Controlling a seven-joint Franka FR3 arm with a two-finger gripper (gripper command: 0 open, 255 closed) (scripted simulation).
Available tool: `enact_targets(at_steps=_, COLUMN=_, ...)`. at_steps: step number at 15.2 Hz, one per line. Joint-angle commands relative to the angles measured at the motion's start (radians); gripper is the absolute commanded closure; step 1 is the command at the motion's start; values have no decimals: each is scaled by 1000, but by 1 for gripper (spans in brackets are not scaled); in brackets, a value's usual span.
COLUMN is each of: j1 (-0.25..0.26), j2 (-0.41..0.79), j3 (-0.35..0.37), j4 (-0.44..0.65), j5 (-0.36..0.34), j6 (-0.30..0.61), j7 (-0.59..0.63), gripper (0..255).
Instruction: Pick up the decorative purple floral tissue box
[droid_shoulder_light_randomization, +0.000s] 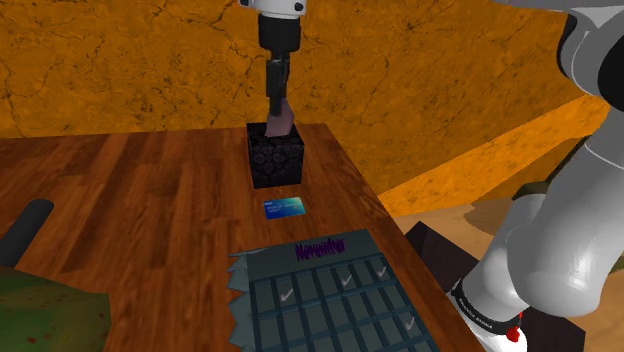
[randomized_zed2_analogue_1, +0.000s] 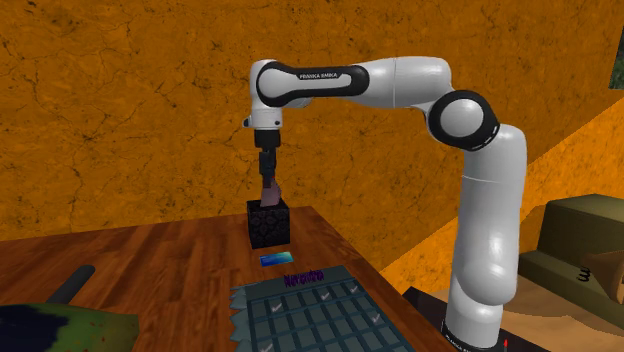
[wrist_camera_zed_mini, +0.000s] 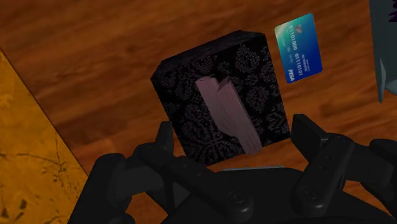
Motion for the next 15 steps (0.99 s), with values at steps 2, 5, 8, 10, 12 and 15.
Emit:
enact_targets(at_steps=2, j1=31, j2=79, j3=30, j4=88, j5=-24, j6=-14, j7=-49, gripper=0)
enact_targets(at_steps=5, j1=30, j2=68, j3=29, j4=34, j5=-22, j6=30, j7=-51, gripper=0)
enact_targets(at_steps=8, j1=29, j2=60, j3=28, j4=-17, j5=-21, j6=73, j7=-52, gripper=0)
enact_targets(at_steps=10, j1=28, j2=57, j3=28, j4=-42, j5=-21, j6=95, j7=-52, gripper=0)
enact_targets(at_steps=12, j1=28, j2=56, j3=28, j4=-46, j5=-20, j6=97, j7=-52, gripper=255)
enact_targets(at_steps=15, j1=28, j2=55, j3=28, j4=-46, j5=-20, j6=97, j7=-52, gripper=255)
